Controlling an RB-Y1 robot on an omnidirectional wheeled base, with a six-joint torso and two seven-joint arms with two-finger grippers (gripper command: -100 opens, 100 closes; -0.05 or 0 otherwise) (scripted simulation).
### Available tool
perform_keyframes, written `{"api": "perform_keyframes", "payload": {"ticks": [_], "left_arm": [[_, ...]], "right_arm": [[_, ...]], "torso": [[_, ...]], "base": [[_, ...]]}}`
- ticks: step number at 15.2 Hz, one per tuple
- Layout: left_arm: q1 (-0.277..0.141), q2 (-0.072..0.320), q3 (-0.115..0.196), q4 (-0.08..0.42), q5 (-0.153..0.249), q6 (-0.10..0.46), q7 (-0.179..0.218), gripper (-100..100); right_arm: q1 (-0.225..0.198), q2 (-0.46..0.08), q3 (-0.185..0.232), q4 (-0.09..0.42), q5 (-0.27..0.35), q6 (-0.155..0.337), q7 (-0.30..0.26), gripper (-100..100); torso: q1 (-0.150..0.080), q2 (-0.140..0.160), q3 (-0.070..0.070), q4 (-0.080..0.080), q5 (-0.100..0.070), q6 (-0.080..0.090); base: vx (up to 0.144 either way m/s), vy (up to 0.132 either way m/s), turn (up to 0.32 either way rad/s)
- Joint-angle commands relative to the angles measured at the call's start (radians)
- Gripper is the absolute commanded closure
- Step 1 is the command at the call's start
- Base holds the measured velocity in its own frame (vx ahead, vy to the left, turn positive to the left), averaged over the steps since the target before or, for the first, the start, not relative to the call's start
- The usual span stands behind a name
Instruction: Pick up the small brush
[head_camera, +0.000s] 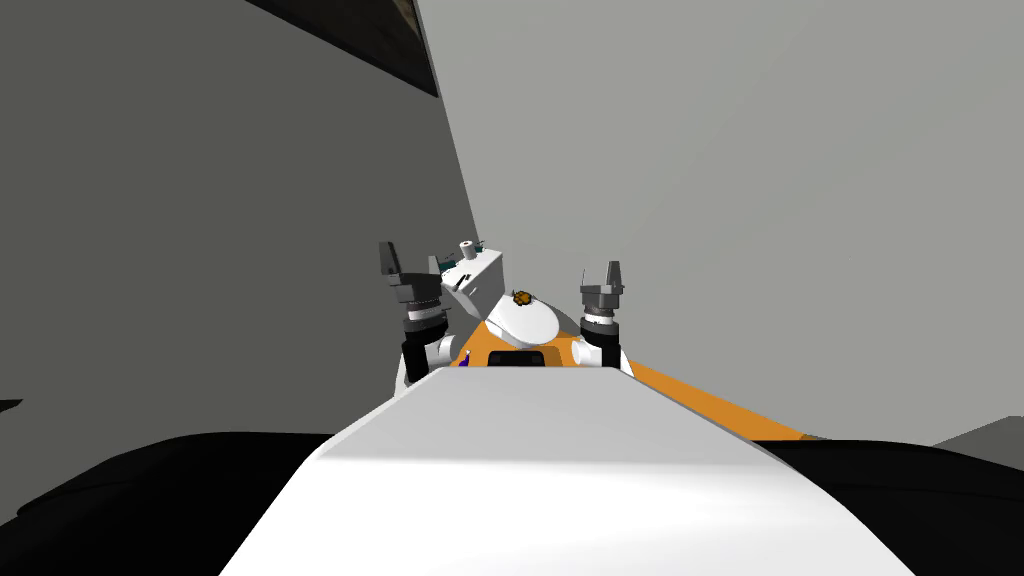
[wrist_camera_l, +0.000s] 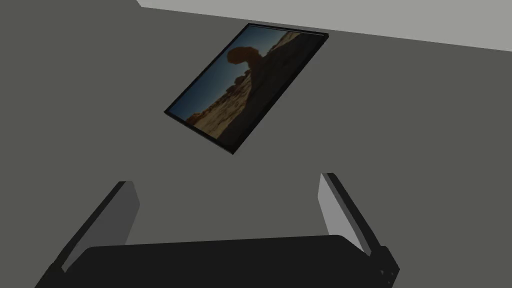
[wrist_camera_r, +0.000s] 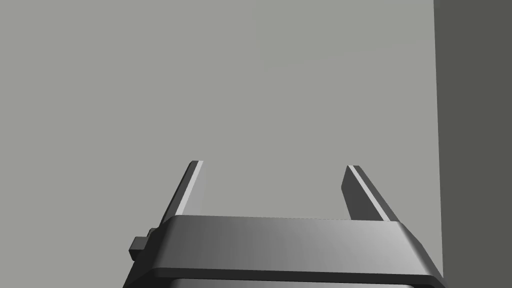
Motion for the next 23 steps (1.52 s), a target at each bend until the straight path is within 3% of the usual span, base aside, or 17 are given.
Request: {"api": "perform_keyframes", "payload": {"ticks": [1, 2, 7, 8, 14, 18, 23], "left_arm": [[-0.001, 0.044, 0.000, 0.005, -0.001, 0.002, -0.001, -100], [-0.001, 0.044, 0.000, 0.005, -0.001, 0.002, -0.001, -100], [-0.007, 0.159, -0.003, 0.034, -0.006, 0.017, -0.004, -100], [-0.007, 0.164, -0.003, 0.034, -0.006, 0.017, -0.004, -100], [-0.025, 0.284, -0.010, 0.116, -0.022, 0.060, -0.013, -100], [-0.041, 0.330, -0.017, 0.189, -0.036, 0.099, -0.021, -100], [-0.064, 0.355, -0.029, 0.291, -0.055, 0.153, -0.032, -100]], "right_arm": [[0.000, 0.000, 0.000, 0.000, 0.000, 0.000, 0.000, 0], [0.000, 0.000, 0.000, 0.000, 0.000, 0.000, 0.000, 0], [0.000, 0.000, 0.000, 0.000, 0.000, 0.000, 0.000, 0], [0.000, 0.000, 0.000, 0.000, 0.000, 0.000, 0.000, 0], [0.000, 0.000, 0.000, 0.000, 0.000, 0.000, 0.000, 0], [0.000, 0.000, 0.000, 0.000, 0.000, 0.000, 0.000, 0], [0.000, 0.000, 0.000, 0.000, 0.000, 0.000, 0.000, 0]], "torso": [[0.000, 0.000, 0.000, 0.000, 0.000, 0.000], [0.000, 0.000, 0.000, 0.000, 0.000, 0.000], [0.003, 0.000, 0.000, 0.000, 0.001, 0.000], [0.003, 0.000, 0.000, 0.000, 0.001, 0.000], [0.007, 0.000, 0.000, 0.000, 0.002, 0.000], [0.009, 0.000, 0.000, 0.000, 0.002, 0.000], [0.011, 0.001, 0.001, 0.000, 0.002, 0.000]], "base": [[0.000, 0.000, 0.000], [-0.001, 0.010, -0.008], [-0.002, 0.027, -0.019], [-0.009, 0.042, -0.025], [-0.006, 0.073, -0.046], [-0.013, 0.110, -0.080], [-0.018, 0.129, -0.081]]}}
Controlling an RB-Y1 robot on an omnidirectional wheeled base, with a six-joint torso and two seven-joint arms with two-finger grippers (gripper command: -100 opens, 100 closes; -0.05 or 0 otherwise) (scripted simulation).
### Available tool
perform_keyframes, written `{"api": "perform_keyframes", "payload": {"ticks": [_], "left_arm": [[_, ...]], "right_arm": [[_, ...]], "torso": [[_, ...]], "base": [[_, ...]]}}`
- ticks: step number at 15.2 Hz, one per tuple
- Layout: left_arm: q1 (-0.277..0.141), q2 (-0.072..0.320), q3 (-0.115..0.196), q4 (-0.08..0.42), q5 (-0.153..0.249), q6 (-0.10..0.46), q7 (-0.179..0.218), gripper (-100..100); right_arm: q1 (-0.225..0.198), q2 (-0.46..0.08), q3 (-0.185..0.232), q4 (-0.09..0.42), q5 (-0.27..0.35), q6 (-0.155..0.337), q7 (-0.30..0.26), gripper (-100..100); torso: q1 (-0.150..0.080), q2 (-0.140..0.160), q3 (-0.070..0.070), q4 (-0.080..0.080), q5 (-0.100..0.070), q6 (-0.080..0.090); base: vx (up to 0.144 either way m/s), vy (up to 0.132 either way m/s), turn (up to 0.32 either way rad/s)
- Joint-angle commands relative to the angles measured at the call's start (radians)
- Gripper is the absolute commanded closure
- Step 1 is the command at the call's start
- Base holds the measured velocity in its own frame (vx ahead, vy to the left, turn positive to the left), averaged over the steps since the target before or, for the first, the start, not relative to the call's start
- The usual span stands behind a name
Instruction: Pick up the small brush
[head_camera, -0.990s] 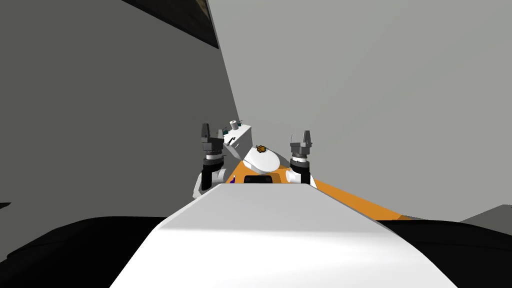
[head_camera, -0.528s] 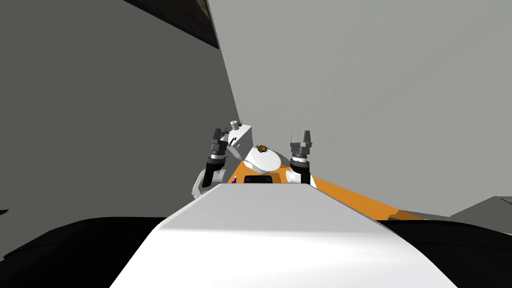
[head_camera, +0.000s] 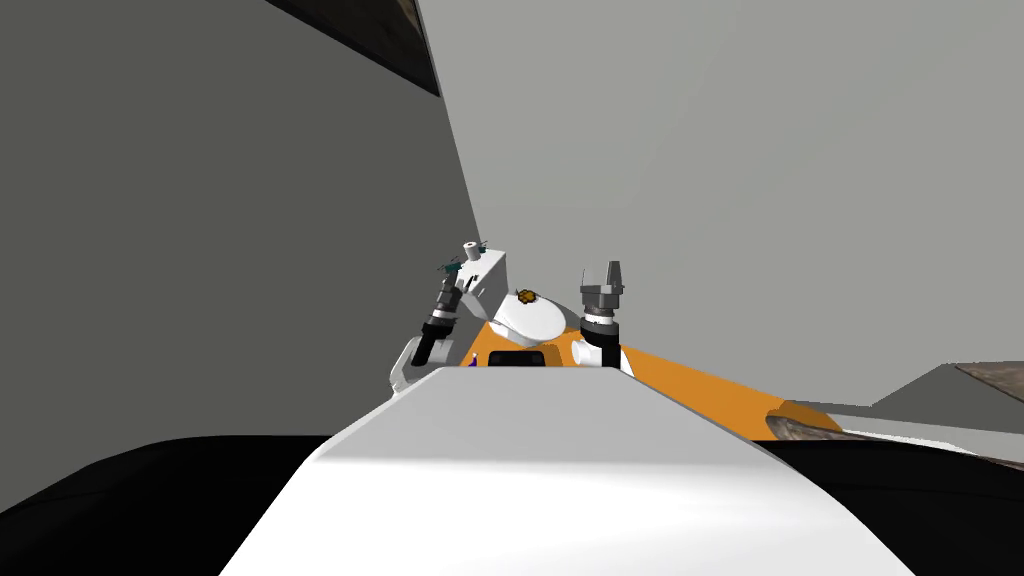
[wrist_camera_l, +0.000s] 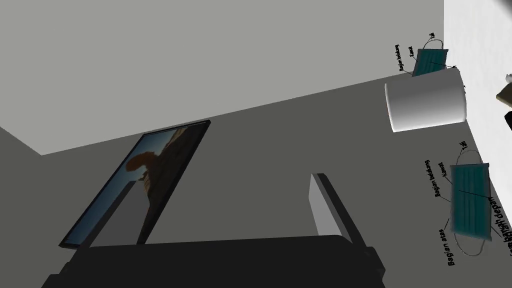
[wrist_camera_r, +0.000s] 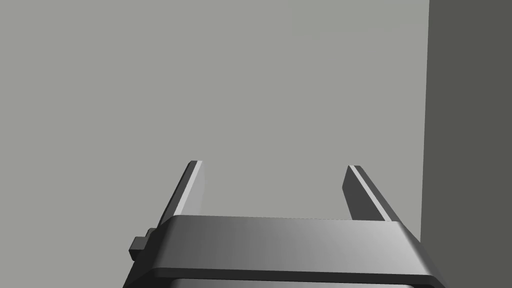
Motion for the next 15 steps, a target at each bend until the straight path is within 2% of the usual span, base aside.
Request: {"api": "perform_keyframes", "payload": {"ticks": [1, 3, 6, 15], "left_arm": [[-0.015, 0.002, -0.009, 0.044, -0.011, 0.035, -0.008, -100], [-0.024, 0.002, -0.014, 0.086, -0.019, 0.057, -0.012, -100], [-0.038, -0.004, -0.021, 0.146, -0.031, 0.089, -0.019, -100], [-0.038, -0.004, -0.021, 0.146, -0.031, 0.089, -0.019, -100]], "right_arm": [[0.000, 0.000, 0.000, 0.000, 0.000, 0.000, 0.000, 0], [0.000, 0.000, 0.000, 0.000, 0.000, 0.000, 0.000, 0], [0.000, 0.000, 0.000, 0.000, 0.000, 0.000, 0.000, 0], [0.000, 0.000, 0.000, 0.000, 0.000, 0.000, 0.000, 0]], "torso": [[0.000, 0.000, 0.000, 0.000, 0.000, 0.000], [-0.001, -0.001, -0.001, 0.000, 0.000, 0.000], [-0.009, -0.001, -0.001, 0.000, -0.002, 0.000], [-0.011, -0.001, -0.001, 0.000, -0.002, 0.000]], "base": [[-0.010, 0.131, -0.087], [0.001, 0.104, -0.089], [-0.014, -0.008, -0.048], [-0.001, 0.000, -0.004]]}}
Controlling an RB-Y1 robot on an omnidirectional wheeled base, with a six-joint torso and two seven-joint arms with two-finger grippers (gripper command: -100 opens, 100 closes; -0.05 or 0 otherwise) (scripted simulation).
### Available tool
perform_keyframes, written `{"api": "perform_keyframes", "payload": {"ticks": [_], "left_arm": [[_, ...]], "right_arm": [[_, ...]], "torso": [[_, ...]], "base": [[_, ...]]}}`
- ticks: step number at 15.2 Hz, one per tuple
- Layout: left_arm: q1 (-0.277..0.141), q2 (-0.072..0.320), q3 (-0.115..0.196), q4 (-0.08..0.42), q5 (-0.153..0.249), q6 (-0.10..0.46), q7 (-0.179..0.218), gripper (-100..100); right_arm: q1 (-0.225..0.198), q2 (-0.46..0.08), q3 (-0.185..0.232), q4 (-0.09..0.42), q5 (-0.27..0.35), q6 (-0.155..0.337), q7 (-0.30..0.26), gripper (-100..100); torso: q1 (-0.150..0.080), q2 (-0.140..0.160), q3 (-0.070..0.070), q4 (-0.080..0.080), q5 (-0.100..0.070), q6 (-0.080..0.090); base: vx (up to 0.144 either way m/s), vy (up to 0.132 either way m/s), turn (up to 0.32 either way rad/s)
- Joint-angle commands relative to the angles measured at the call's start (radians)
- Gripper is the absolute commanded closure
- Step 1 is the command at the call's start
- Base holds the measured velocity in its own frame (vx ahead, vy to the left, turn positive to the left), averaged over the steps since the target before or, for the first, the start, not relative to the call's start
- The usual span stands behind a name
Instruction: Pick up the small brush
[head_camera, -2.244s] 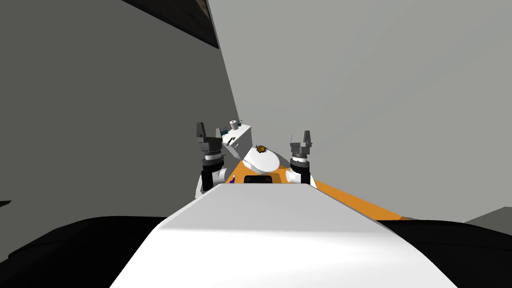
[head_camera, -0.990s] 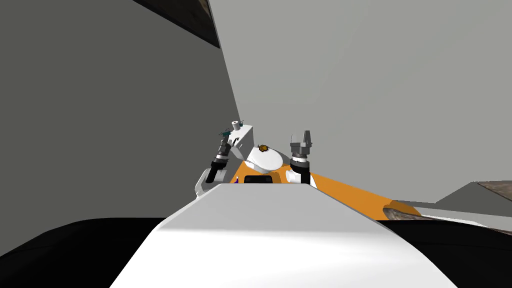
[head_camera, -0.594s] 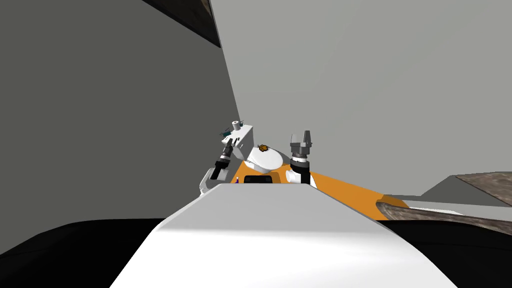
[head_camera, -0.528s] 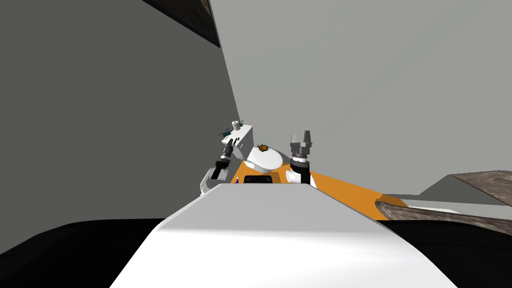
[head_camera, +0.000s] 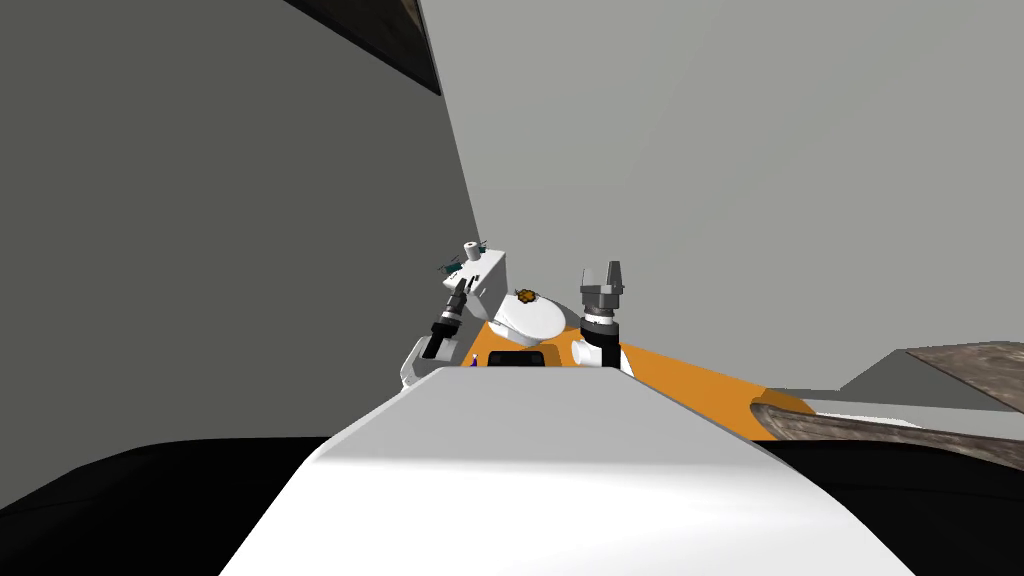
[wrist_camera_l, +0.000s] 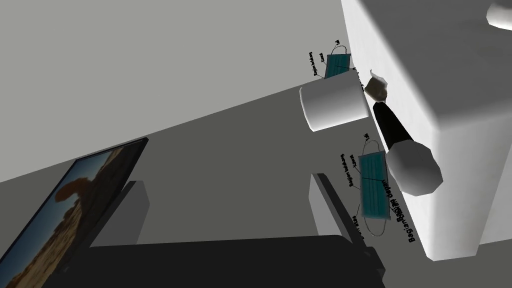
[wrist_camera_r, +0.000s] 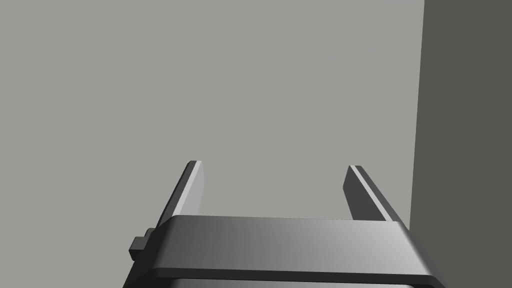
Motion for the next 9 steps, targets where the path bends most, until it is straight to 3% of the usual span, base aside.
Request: {"api": "perform_keyframes", "payload": {"ticks": [1, 9], "left_arm": [[0.000, 0.028, 0.005, 0.000, 0.009, -0.003, 0.005, -100], [-0.001, 0.043, 0.008, 0.009, 0.015, -0.003, 0.009, -100]], "right_arm": [[0.000, 0.000, 0.000, 0.000, 0.000, 0.000, 0.000, 0], [0.000, 0.000, 0.000, 0.000, 0.000, 0.000, 0.000, 0]], "torso": [[0.000, 0.000, 0.000, 0.000, 0.000, 0.000], [0.000, -0.001, 0.000, 0.000, 0.000, 0.000]], "base": [[-0.010, -0.005, -0.032], [0.001, 0.000, 0.004]]}}
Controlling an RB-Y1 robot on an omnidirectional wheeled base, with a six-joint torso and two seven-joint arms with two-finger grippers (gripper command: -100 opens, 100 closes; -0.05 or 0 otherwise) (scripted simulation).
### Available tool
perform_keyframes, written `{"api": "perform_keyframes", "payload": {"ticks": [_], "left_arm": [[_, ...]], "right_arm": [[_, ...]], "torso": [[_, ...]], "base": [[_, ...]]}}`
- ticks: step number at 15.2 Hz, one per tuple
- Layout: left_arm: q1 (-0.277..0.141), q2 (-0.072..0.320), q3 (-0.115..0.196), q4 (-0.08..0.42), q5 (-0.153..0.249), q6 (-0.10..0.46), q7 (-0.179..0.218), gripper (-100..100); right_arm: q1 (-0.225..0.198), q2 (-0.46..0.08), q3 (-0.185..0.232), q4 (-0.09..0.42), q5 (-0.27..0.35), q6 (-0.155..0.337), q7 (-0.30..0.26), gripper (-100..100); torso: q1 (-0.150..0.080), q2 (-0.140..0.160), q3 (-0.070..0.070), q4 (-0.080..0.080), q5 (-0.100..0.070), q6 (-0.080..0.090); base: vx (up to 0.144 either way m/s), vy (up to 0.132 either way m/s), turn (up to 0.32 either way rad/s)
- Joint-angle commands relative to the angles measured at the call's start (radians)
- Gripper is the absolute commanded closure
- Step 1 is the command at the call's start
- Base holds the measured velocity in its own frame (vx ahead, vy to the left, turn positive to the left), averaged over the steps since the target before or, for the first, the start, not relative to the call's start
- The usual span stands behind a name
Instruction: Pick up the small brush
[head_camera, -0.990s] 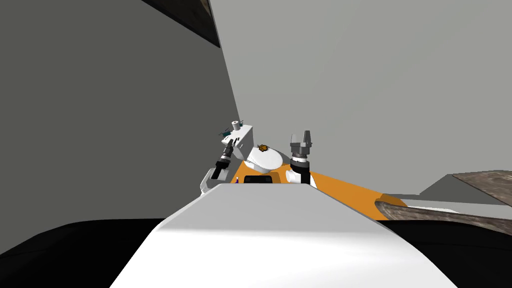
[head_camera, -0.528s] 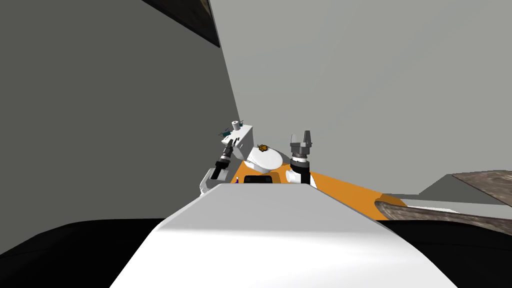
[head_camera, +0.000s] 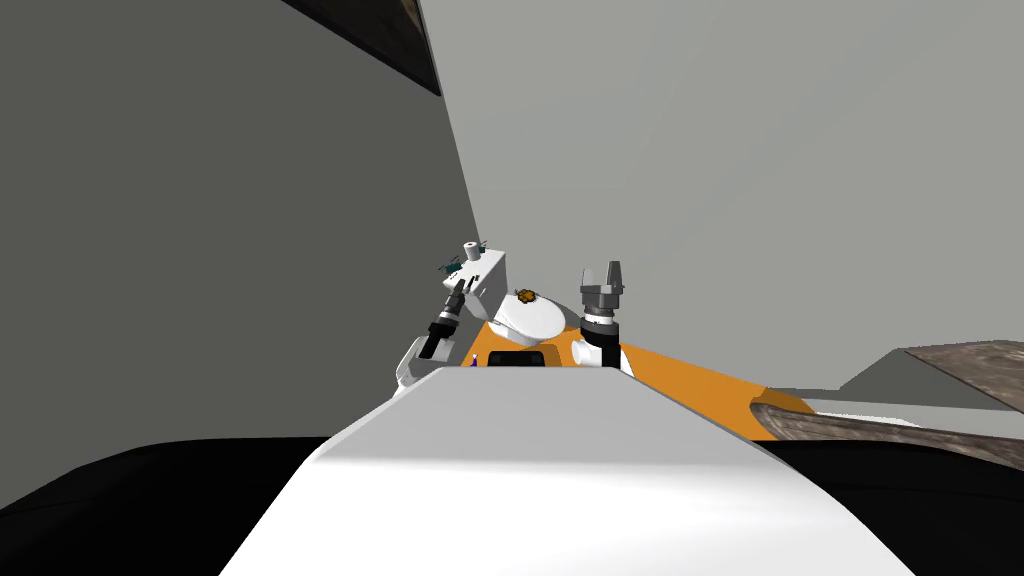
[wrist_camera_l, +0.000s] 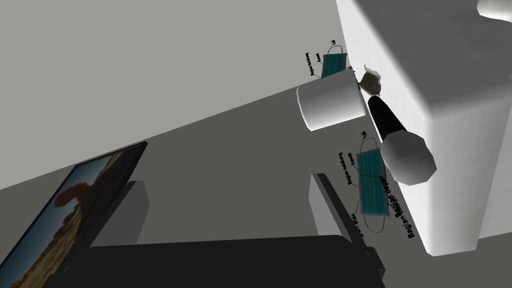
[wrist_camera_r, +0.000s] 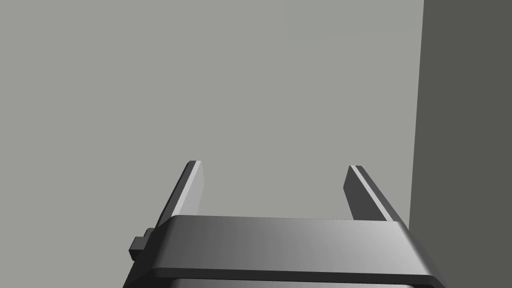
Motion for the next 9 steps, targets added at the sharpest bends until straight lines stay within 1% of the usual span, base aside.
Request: {"api": "perform_keyframes", "payload": {"ticks": [1, 3, 4, 7, 9], "left_arm": [[0.000, 0.000, 0.000, 0.000, 0.000, 0.000, 0.000, -100], [0.000, 0.000, 0.000, 0.000, 0.000, 0.000, 0.000, -100], [-0.007, 0.028, 0.016, 0.030, 0.016, -0.004, 0.003, -100], [-0.015, 0.055, 0.032, 0.066, 0.032, -0.007, 0.007, -100], [-0.015, 0.055, 0.032, 0.066, 0.032, -0.007, 0.007, -100]], "right_arm": [[0.000, 0.000, 0.000, 0.000, 0.000, 0.000, 0.000, 0], [0.000, 0.000, 0.000, 0.000, 0.000, 0.000, 0.000, 0], [0.000, 0.000, 0.000, 0.000, 0.000, 0.000, 0.000, 0], [0.000, 0.000, 0.000, 0.000, 0.000, 0.000, 0.000, 0], [0.000, 0.000, 0.000, 0.000, 0.000, 0.000, 0.000, 0]], "torso": [[0.000, 0.000, 0.000, 0.000, 0.000, 0.000], [0.000, 0.001, 0.000, 0.000, 0.000, 0.000], [0.000, 0.001, 0.000, 0.000, 0.000, 0.000], [0.000, 0.000, 0.000, 0.000, 0.000, 0.000], [0.000, 0.000, 0.000, 0.000, 0.000, 0.000]], "base": [[0.000, 0.000, 0.000], [-0.008, -0.002, -0.027], [0.000, 0.000, 0.000], [0.002, 0.001, 0.008], [0.000, 0.000, 0.000]]}}
